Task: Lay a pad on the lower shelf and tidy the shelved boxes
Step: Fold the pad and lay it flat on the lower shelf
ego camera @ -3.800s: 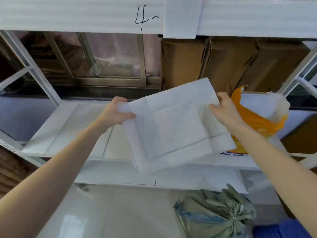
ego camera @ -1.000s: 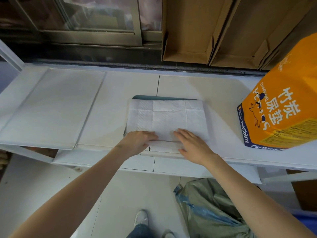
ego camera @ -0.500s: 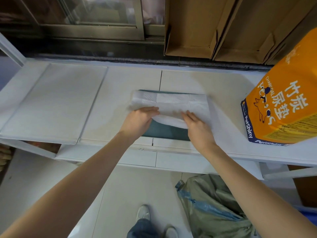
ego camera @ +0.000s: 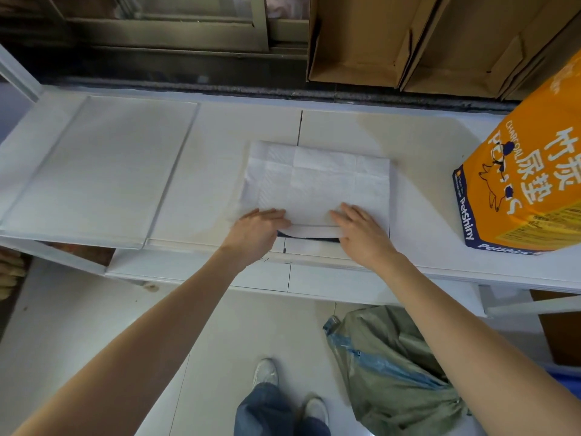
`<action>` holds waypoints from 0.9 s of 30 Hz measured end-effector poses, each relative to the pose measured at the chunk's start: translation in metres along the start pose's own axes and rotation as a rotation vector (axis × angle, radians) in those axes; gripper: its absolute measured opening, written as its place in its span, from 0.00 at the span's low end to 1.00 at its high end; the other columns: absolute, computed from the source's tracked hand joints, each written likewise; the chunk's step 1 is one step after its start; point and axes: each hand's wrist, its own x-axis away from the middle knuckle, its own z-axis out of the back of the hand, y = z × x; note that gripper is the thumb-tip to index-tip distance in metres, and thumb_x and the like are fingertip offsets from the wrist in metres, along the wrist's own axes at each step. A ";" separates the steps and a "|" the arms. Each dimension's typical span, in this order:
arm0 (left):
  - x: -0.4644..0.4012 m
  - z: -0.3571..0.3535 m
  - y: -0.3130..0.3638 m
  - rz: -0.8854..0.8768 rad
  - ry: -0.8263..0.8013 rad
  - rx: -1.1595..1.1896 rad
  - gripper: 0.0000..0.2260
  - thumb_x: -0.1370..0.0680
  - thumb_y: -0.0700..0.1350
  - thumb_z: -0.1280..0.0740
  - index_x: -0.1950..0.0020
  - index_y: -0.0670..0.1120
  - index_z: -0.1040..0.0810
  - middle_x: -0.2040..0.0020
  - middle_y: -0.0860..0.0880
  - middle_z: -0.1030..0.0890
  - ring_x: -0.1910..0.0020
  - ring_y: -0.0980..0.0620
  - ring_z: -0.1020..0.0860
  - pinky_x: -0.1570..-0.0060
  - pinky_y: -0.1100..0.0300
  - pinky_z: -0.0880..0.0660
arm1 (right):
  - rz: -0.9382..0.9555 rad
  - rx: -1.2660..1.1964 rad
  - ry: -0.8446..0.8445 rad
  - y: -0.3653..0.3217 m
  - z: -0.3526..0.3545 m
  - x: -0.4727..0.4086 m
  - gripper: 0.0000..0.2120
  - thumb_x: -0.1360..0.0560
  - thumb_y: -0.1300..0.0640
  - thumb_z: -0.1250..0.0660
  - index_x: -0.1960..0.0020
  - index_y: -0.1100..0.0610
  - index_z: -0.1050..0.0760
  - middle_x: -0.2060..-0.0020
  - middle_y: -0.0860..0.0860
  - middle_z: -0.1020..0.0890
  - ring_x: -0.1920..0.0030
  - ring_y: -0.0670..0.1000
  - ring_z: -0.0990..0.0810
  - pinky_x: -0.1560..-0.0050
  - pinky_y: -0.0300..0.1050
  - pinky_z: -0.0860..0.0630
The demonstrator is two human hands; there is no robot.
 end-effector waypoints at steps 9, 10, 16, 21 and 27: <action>-0.001 0.019 0.017 0.068 -0.130 -0.038 0.29 0.23 0.64 0.49 0.26 0.53 0.43 0.25 0.52 0.38 0.27 0.50 0.40 0.30 0.51 0.43 | -0.076 0.024 -0.148 -0.007 0.019 0.003 0.37 0.26 0.32 0.51 0.24 0.49 0.53 0.23 0.49 0.57 0.23 0.50 0.58 0.26 0.56 0.56; 0.000 0.023 0.019 0.050 -0.114 -0.061 0.29 0.23 0.64 0.50 0.25 0.53 0.45 0.24 0.52 0.41 0.25 0.51 0.44 0.27 0.51 0.47 | -0.077 0.016 -0.107 -0.008 0.023 0.004 0.35 0.25 0.33 0.53 0.24 0.49 0.54 0.23 0.49 0.57 0.23 0.49 0.58 0.25 0.57 0.57; 0.009 0.075 0.037 0.017 -0.052 -0.177 0.29 0.22 0.64 0.54 0.24 0.54 0.51 0.22 0.53 0.51 0.24 0.54 0.55 0.26 0.49 0.58 | -0.006 0.065 0.035 -0.019 0.070 0.024 0.31 0.22 0.39 0.53 0.23 0.49 0.55 0.23 0.48 0.56 0.23 0.49 0.57 0.25 0.56 0.57; 0.028 0.132 0.059 0.002 0.013 -0.270 0.30 0.23 0.65 0.57 0.24 0.55 0.53 0.22 0.52 0.53 0.23 0.52 0.55 0.25 0.48 0.57 | 0.044 0.124 0.134 -0.035 0.123 0.055 0.31 0.22 0.38 0.53 0.23 0.49 0.54 0.22 0.48 0.53 0.23 0.50 0.54 0.25 0.56 0.54; 0.074 0.209 0.101 -0.022 0.111 -0.289 0.30 0.23 0.65 0.55 0.24 0.55 0.52 0.22 0.52 0.52 0.23 0.51 0.54 0.25 0.47 0.57 | 0.121 0.140 0.247 -0.058 0.192 0.113 0.30 0.22 0.39 0.52 0.24 0.49 0.53 0.23 0.48 0.51 0.23 0.49 0.52 0.25 0.55 0.52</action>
